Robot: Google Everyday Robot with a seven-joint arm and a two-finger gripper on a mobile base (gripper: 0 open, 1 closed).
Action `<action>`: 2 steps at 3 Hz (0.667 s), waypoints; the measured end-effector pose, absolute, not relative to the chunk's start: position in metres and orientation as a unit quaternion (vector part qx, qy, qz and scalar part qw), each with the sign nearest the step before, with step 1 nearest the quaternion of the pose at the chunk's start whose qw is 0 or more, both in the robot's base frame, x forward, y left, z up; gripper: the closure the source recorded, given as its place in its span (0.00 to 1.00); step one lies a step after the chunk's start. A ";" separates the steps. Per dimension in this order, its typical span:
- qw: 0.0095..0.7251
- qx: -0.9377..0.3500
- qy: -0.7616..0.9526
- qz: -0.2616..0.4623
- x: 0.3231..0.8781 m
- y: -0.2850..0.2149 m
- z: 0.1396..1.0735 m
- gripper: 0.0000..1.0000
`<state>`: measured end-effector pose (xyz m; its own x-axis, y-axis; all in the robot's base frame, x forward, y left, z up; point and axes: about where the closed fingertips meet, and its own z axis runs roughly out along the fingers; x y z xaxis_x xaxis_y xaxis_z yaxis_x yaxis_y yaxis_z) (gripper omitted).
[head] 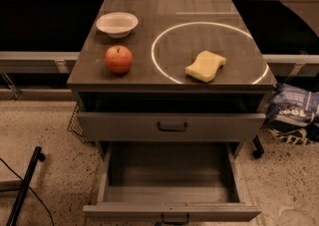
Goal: Place blue chip bag into middle drawer
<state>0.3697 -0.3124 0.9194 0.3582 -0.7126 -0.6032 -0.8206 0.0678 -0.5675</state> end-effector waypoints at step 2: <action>0.430 -0.718 0.525 0.156 0.355 -0.264 0.851 1.00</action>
Offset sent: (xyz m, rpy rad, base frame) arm -0.0449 0.0880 -0.1254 0.0223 0.1873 0.3186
